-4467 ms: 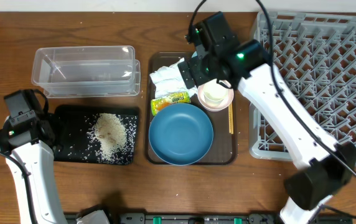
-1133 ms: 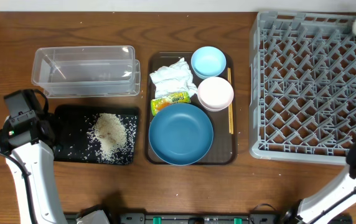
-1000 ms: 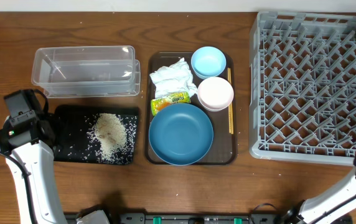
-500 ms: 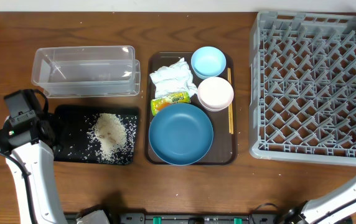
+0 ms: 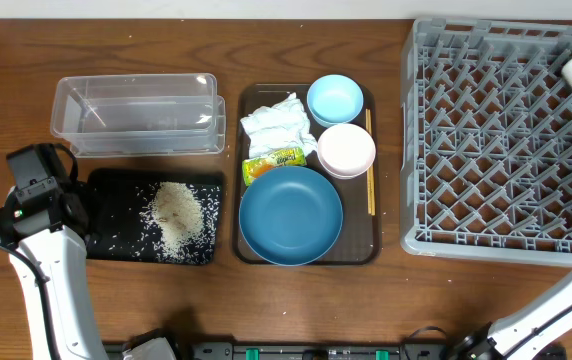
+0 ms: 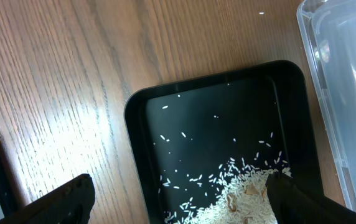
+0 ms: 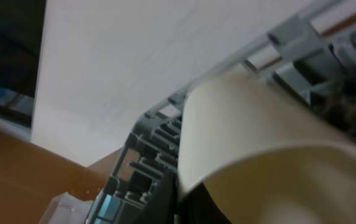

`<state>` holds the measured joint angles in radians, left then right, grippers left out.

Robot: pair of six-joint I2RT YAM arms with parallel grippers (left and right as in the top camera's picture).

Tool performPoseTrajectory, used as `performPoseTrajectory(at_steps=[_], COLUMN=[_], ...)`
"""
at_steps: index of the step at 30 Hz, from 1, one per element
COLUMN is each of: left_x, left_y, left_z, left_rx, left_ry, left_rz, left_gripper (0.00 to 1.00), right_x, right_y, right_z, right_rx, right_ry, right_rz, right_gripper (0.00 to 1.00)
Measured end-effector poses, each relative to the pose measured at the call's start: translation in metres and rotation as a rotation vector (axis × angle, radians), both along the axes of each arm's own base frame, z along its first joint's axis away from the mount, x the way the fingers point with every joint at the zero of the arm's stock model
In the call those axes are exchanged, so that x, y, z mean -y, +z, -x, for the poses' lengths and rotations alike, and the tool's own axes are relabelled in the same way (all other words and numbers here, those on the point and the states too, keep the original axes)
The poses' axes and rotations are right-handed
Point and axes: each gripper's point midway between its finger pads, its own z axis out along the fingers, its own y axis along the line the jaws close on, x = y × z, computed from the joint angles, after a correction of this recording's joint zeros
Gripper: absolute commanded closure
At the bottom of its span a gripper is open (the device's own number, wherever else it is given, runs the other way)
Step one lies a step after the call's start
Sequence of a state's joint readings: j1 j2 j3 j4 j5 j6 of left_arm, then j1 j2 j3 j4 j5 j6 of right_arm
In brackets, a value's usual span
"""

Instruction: Sort waste into correct bins and load items into the dishwasher rack

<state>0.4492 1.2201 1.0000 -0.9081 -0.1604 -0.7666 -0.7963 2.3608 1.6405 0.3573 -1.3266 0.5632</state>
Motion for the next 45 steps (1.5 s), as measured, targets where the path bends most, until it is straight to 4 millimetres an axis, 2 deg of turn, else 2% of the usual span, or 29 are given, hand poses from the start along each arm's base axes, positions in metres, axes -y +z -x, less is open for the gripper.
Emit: performPoseTrajectory(at_steps=[5, 11, 19, 25, 27, 29, 31, 32, 33, 34, 35, 39, 42, 43, 45], left_x=[0.0, 0.0, 0.0, 0.0, 0.0, 0.0, 0.0, 0.0, 0.0, 0.0, 0.0, 0.0, 0.0, 0.0, 0.0], left_y=[0.0, 0.0, 0.0, 0.0, 0.0, 0.0, 0.0, 0.0, 0.0, 0.0, 0.0, 0.0, 0.0, 0.0, 0.0], left_z=[0.0, 0.0, 0.0, 0.0, 0.0, 0.0, 0.0, 0.0, 0.0, 0.0, 0.0, 0.0, 0.0, 0.0, 0.0], left_rx=[0.0, 0.0, 0.0, 0.0, 0.0, 0.0, 0.0, 0.0, 0.0, 0.0, 0.0, 0.0, 0.0, 0.0, 0.0], left_ry=[0.0, 0.0, 0.0, 0.0, 0.0, 0.0, 0.0, 0.0, 0.0, 0.0, 0.0, 0.0, 0.0, 0.0, 0.0], left_rz=[0.0, 0.0, 0.0, 0.0, 0.0, 0.0, 0.0, 0.0, 0.0, 0.0, 0.0, 0.0, 0.0, 0.0, 0.0], left_gripper=[0.09, 0.09, 0.09, 0.09, 0.09, 0.09, 0.09, 0.09, 0.09, 0.09, 0.09, 0.09, 0.1, 0.09, 0.09], right_x=[-0.002, 0.008, 0.036, 0.032, 0.029, 0.025, 0.023, 0.022, 0.023, 0.024, 0.025, 0.026, 0.023, 0.021, 0.011], right_y=[-0.001, 0.005, 0.03, 0.048, 0.06, 0.073, 0.084, 0.088, 0.091, 0.093, 0.095, 0.096, 0.095, 0.097, 0.108], right_z=[0.002, 0.005, 0.024, 0.026, 0.028, 0.031, 0.033, 0.034, 0.034, 0.034, 0.033, 0.033, 0.033, 0.033, 0.035], right_rx=[-0.002, 0.001, 0.053, 0.098, 0.14, 0.184, 0.21, 0.22, 0.216, 0.213, 0.206, 0.156, 0.089, 0.082, 0.116], right_ry=[0.017, -0.001, -0.031, -0.005, 0.005, 0.011, 0.008, 0.001, -0.005, -0.014, -0.022, -0.028, -0.015, -0.009, 0.01], right_rz=[-0.018, -0.05, -0.065, -0.05, -0.016, 0.019, 0.023, 0.015, -0.005, -0.027, -0.05, -0.148, -0.249, -0.27, -0.258], right_gripper=[0.91, 0.89, 0.9, 0.92, 0.88, 0.79, 0.64, 0.54, 0.37, 0.1, 0.01, 0.01, 0.3, 0.33, 0.34])
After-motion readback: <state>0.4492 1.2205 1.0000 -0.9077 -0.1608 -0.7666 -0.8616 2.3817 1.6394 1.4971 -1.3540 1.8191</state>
